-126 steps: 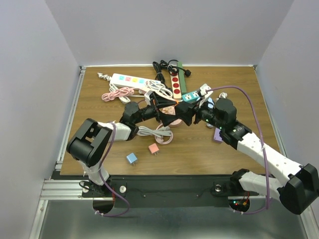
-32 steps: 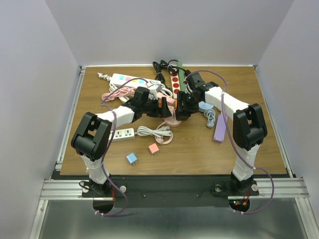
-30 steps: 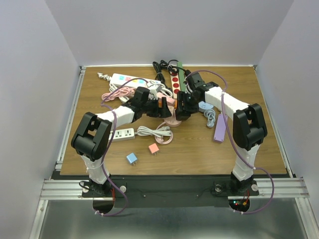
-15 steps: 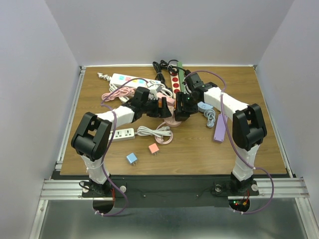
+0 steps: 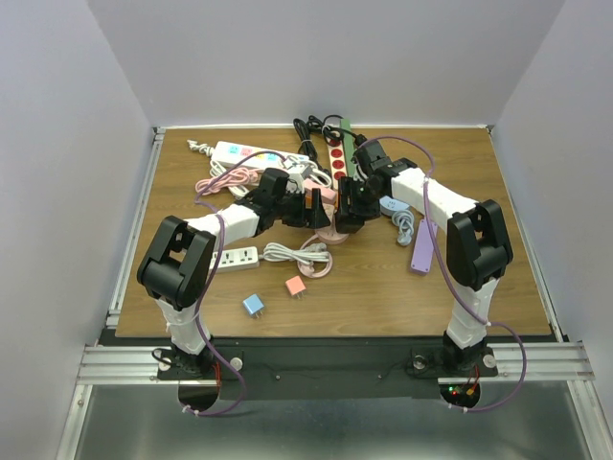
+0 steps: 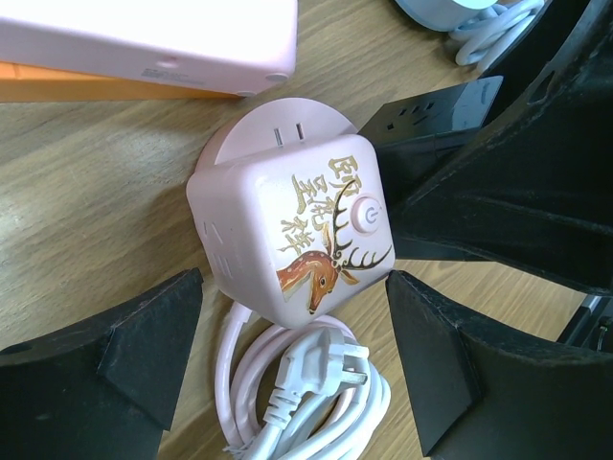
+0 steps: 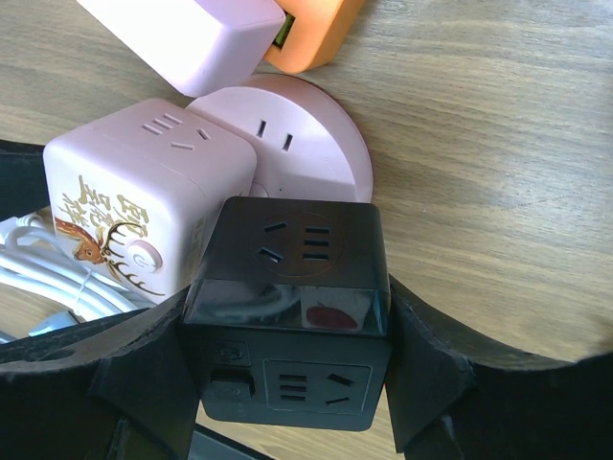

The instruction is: Insert the plug

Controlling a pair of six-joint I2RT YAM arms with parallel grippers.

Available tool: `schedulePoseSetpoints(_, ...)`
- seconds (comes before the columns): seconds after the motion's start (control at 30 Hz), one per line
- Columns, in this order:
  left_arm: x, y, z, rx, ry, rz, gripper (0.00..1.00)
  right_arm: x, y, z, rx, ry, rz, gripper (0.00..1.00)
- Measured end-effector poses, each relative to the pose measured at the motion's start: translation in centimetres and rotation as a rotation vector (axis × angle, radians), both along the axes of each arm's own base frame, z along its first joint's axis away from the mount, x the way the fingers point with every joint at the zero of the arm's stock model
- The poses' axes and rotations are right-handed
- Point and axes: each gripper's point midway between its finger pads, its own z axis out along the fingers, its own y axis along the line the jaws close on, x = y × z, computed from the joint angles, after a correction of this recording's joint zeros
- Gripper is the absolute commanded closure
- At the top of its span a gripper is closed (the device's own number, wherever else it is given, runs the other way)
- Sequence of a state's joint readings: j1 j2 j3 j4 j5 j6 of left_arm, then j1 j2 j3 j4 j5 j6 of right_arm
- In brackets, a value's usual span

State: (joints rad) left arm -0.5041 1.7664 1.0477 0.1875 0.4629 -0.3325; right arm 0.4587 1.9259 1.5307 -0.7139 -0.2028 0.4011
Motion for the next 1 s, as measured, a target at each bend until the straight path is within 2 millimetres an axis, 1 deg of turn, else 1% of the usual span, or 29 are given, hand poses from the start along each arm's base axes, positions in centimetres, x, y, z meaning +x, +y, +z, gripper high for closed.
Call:
schedulePoseSetpoints(0.37, -0.24, -0.13, -0.13, 0.005, 0.003, -0.007, 0.12, 0.0, -0.14, 0.0, -0.005, 0.007, -0.029, 1.0)
schedulePoseSetpoints(0.6, -0.39, -0.23, -0.69, 0.012, 0.013, -0.012, 0.12, -0.48, -0.39, 0.09, -0.011, 0.022, -0.043, 1.0)
schedulePoseSetpoints(1.0, -0.43, -0.29, -0.73, 0.015, 0.01, -0.016, 0.12, -0.54, -0.46, 0.08, -0.021, 0.021, -0.046, 1.0)
